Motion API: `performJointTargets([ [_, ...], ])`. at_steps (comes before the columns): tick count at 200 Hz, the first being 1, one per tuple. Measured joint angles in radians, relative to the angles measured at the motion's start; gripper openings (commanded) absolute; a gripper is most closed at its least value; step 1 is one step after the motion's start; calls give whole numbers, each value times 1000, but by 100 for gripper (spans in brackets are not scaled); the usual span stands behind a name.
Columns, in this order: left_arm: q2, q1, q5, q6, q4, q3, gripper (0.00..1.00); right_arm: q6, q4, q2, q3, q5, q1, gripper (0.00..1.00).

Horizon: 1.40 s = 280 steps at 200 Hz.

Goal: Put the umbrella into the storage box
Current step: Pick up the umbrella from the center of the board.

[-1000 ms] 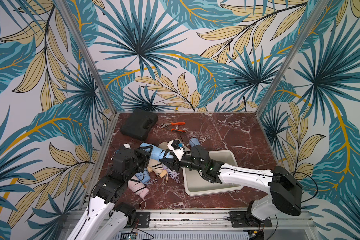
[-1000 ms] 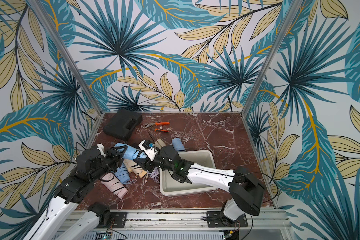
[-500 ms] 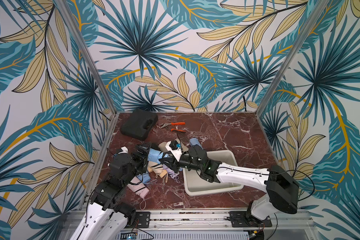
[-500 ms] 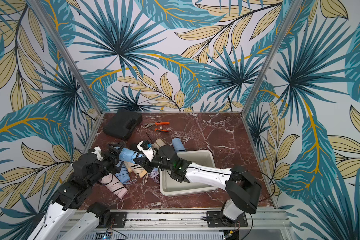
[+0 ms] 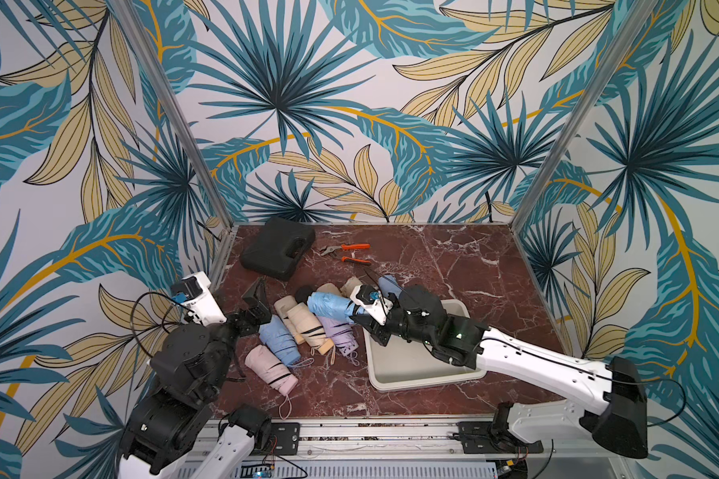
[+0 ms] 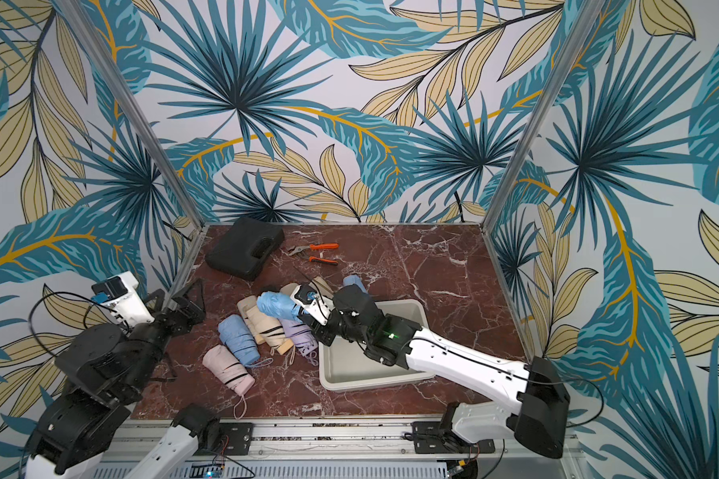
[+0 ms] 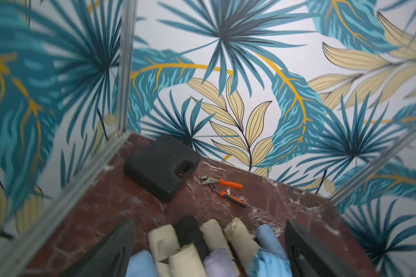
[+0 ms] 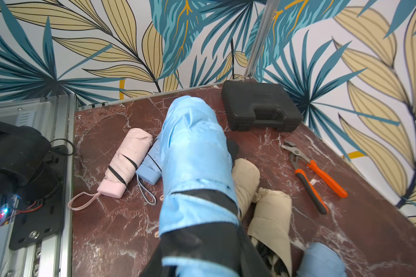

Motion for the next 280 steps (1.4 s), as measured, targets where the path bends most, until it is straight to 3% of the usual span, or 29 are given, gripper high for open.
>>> performJointTargets([
  [20,26,0,183,283,-38,50,100,-65,-161,-64,71,-16,0,0],
  [59,167,0,702,724,-175,77,100,-195,-423,-121,180,-85,0,0],
  [81,241,-1,888,833,-185,48,100,-271,-541,-134,209,-144,0,0],
  [127,319,0,1105,898,-154,16,100,-376,-665,-134,245,-235,0,0],
  [180,359,0,1234,886,-146,-13,100,-421,-670,-117,274,-244,0,0],
  [244,333,-1,1188,877,-140,-101,100,-414,-583,-91,274,-270,0,0],
  [266,330,-3,1156,897,-139,-101,94,-399,-547,-61,274,-277,-1,0],
  [280,325,-4,1143,913,-138,-101,83,-392,-527,-42,274,-278,-2,0],
])
